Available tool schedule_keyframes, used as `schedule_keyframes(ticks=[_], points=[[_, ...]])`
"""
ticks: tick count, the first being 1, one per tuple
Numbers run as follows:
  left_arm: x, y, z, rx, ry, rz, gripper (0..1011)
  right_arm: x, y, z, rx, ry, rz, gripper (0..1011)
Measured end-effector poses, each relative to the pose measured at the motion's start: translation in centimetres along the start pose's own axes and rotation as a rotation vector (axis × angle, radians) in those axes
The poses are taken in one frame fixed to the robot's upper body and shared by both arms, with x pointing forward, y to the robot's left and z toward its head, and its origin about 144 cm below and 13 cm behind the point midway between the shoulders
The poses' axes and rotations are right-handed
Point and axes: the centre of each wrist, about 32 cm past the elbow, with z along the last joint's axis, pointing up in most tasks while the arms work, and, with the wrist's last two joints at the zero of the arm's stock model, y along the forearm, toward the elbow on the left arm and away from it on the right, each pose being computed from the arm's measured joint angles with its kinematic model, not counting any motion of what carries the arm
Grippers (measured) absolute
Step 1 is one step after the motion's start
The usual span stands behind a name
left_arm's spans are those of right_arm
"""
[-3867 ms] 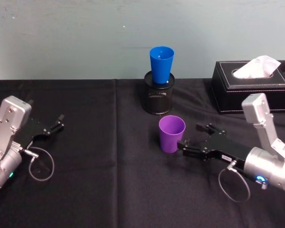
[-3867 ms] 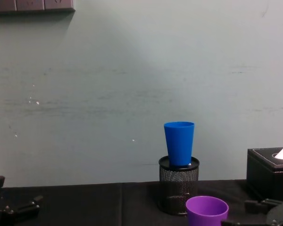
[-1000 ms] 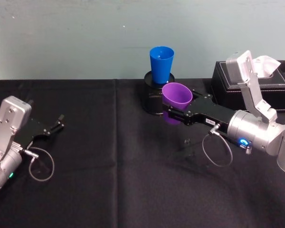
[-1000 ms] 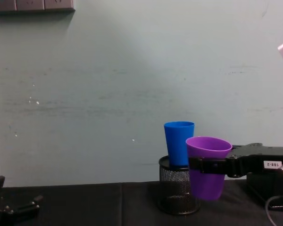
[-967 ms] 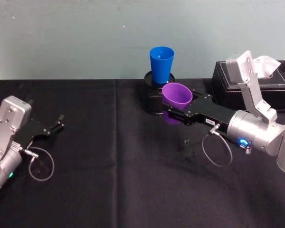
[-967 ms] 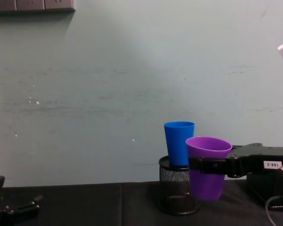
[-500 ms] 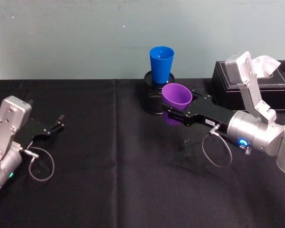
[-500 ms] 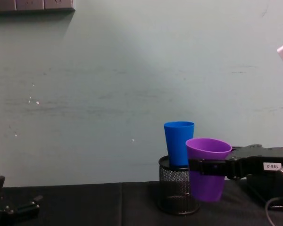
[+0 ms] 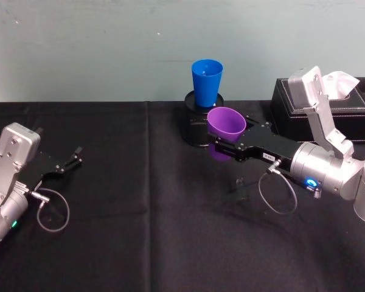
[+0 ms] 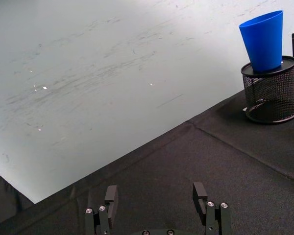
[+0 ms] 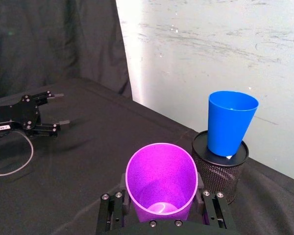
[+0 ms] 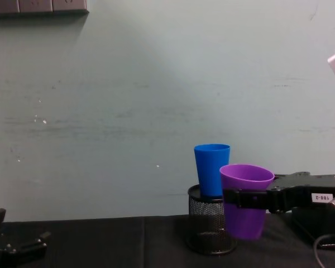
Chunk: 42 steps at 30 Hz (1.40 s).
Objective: Pick up one cup with a gripper and tap it against the other cup.
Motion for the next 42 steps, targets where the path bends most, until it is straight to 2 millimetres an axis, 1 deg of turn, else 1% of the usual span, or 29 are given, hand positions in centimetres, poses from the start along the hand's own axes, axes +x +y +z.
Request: schedule_keyframes(ticks=[42], points=[[0.0, 0.0, 0.0, 0.0, 0.0, 0.0, 1000, 0.0, 0.0, 0.0, 0.0, 0.0, 0.0, 724]])
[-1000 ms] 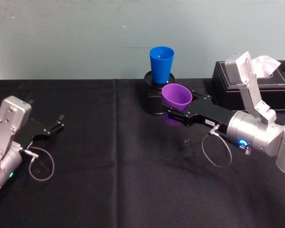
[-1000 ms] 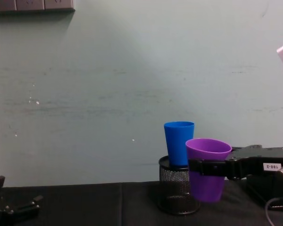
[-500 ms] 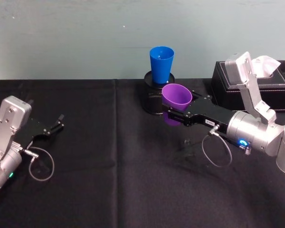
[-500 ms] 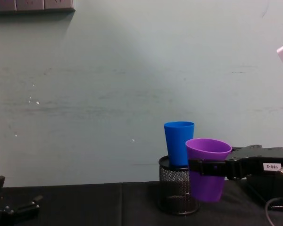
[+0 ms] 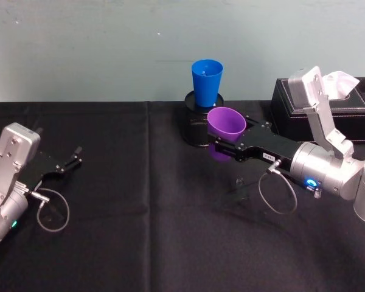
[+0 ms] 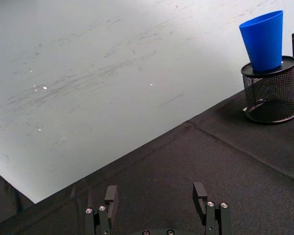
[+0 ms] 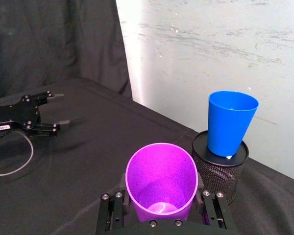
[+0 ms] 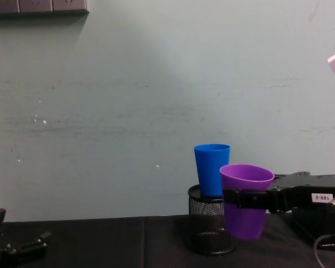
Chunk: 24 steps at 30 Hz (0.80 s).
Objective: Pick up one cup with a gripper and tap it against the other cup.
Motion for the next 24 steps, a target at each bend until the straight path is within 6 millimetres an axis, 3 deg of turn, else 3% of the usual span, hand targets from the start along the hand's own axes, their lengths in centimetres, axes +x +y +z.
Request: schedule_keyframes(ticks=[24], points=[[0.0, 0.0, 0.0, 0.0, 0.0, 0.0, 1000, 0.0, 0.0, 0.0, 0.0, 0.0, 0.0, 724]])
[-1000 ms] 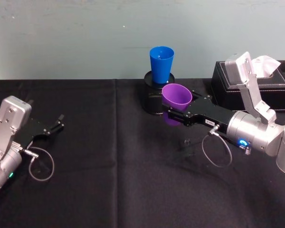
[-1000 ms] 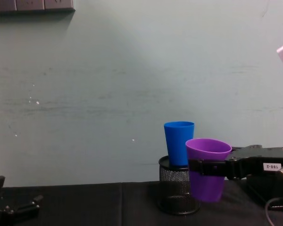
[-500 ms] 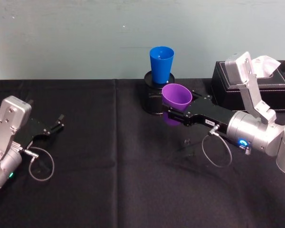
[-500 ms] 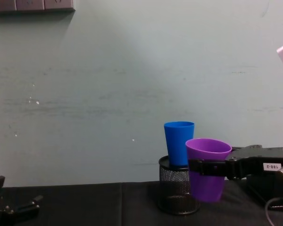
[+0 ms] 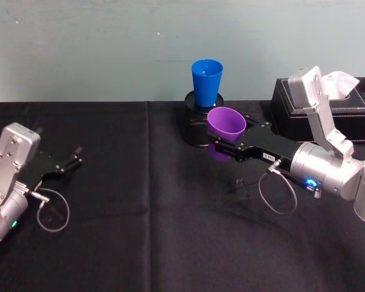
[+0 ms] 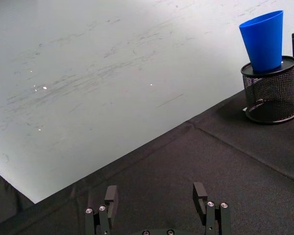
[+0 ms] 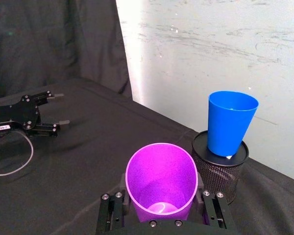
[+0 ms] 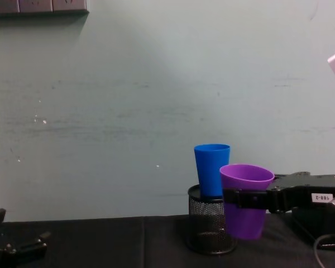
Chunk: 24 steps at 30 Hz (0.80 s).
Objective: Pick up one cup with a gripper and tap it against the other cup.
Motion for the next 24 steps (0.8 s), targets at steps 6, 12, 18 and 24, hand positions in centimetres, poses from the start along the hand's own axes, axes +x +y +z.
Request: schedule_keyframes(ticks=[6, 12, 18, 24], points=[[0.0, 0.0, 0.0, 0.0, 0.0, 0.0, 1000, 0.0, 0.0, 0.0, 0.0, 0.0, 0.0, 724], [0.0, 0.0, 0.0, 0.0, 0.0, 0.0, 1000, 0.0, 0.0, 0.0, 0.0, 0.0, 0.0, 724], [0.0, 0.0, 0.0, 0.0, 0.0, 0.0, 1000, 0.0, 0.0, 0.0, 0.0, 0.0, 0.0, 724], [0.0, 0.0, 0.0, 0.0, 0.0, 0.0, 1000, 0.0, 0.0, 0.0, 0.0, 0.0, 0.0, 724]])
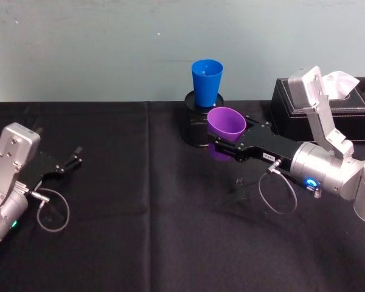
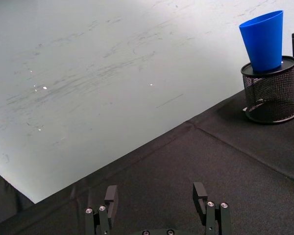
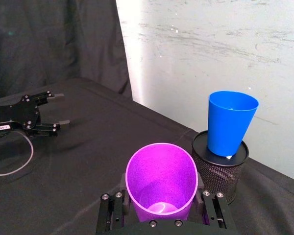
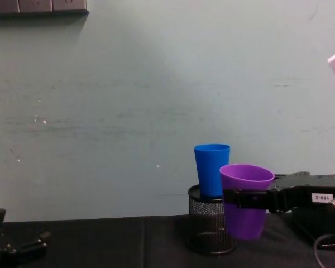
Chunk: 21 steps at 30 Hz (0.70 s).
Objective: Pick up one cup with a gripper and tap it against the other cup.
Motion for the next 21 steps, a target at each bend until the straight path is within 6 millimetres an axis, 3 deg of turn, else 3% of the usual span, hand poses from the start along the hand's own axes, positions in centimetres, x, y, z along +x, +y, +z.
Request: schedule_keyframes(ticks=[21], points=[[0.0, 0.0, 0.0, 0.0, 0.0, 0.0, 1000, 0.0, 0.0, 0.0, 0.0, 0.0, 0.0, 724]])
